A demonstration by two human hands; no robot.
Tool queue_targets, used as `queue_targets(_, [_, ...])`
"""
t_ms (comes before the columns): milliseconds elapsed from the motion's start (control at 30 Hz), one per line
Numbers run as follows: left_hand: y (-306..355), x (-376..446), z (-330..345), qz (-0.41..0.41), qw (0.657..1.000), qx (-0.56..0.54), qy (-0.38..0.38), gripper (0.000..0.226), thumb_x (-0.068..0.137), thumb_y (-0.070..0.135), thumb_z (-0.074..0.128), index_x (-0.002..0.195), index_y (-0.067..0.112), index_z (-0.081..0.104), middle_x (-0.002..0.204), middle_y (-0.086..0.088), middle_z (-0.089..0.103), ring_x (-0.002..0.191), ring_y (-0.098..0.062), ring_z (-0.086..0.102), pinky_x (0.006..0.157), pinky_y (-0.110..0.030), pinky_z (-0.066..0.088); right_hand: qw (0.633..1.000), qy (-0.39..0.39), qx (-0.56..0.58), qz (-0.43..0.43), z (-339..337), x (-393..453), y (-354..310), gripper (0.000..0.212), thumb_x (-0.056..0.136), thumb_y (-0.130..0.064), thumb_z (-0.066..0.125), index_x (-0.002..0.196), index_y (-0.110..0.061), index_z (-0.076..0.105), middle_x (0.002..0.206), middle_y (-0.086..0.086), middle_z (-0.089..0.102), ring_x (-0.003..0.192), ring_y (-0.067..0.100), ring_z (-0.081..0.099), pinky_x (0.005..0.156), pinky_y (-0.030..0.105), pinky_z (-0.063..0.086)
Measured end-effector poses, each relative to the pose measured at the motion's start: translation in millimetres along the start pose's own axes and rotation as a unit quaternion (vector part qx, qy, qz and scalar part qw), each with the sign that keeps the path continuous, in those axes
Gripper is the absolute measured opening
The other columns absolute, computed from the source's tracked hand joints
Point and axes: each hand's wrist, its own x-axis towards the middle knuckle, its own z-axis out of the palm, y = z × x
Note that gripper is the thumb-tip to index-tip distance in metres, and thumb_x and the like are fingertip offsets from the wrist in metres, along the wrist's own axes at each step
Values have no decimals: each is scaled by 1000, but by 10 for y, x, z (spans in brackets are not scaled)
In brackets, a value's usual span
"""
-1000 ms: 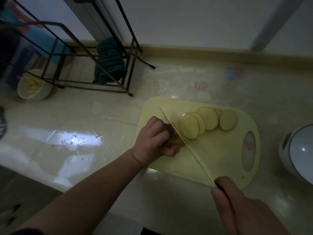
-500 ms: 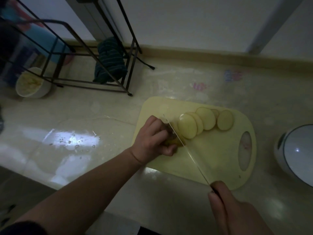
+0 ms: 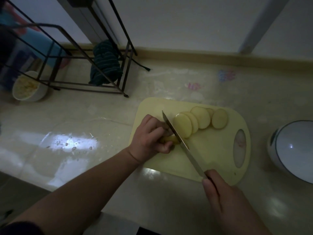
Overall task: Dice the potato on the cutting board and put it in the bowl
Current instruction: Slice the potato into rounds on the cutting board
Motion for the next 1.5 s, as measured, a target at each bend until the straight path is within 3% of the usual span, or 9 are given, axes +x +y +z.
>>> queue_targets(100, [31,-21,-14,-2,1000,-7,2,27,78,28,74,89,15,54,97,-2,53,77,-27,56,65,-35,46,995,-15,97,-3,-187,156,6,48,88,-71,20,81,-34,48,59,2,57,48,12,53,51,33,41])
queue_targets(167, [53,-34,-28,-4,1000,-7,0,26,78,27,74,91,15,55,98,-2,52,81,-24,53,67,-34,46,977,-55,200,55,-314,247,-2,47,93,-57,29,69,-20,46,47,2,48,36,11,40,38,24,32])
queue_targets(267, [71,-44,-28,-12,1000,-2,-3,26,78,27,74,90,16,55,99,-1,52,84,-24,54,67,-34,47,933,-127,310,133,-411,292,40,51,98,-46,34,70,-4,42,40,1,41,31,15,30,37,16,27])
queue_targets(800, [112,-70,-48,-38,999,1,-7,25,76,22,76,92,17,57,99,-1,52,87,-24,57,68,-39,53,849,-151,472,182,-536,309,28,74,82,-72,32,55,-4,39,45,5,24,33,13,20,36,15,22])
queue_targets(867, [141,-65,-73,-46,999,-6,-13,23,79,19,75,95,16,59,102,-2,53,90,-24,58,72,-41,53,856,-130,467,181,-590,279,-51,77,84,-73,29,53,-4,40,43,7,25,33,14,21,38,16,21])
queue_targets(967, [199,-70,-141,-48,998,-18,-34,15,90,17,69,101,14,61,111,-5,54,96,-25,57,79,-40,52,914,-47,380,134,-599,166,-190,71,86,-74,37,56,-11,46,44,15,34,33,18,28,40,19,28])
queue_targets(1100, [290,-142,-176,-54,998,-12,-31,10,94,18,69,101,12,65,114,-8,55,101,-28,56,92,-34,46,982,27,188,14,-501,-43,-386,51,82,-75,34,90,-30,56,52,7,54,39,11,43,45,25,35])
queue_targets(1267, [360,-155,-207,-95,995,22,-32,16,83,9,80,92,-3,74,103,-17,68,100,-28,60,95,-32,47,994,61,89,-20,-313,-164,-520,33,71,-71,30,91,-51,48,50,-16,58,50,-1,56,50,8,38])
queue_targets(1500, [383,-200,-195,-119,992,28,-40,21,82,9,80,94,-6,73,109,-14,64,99,-34,62,92,-36,49,996,54,69,-34,-176,-171,-517,41,71,-77,23,94,-50,44,56,-25,58,55,-6,56,56,7,40])
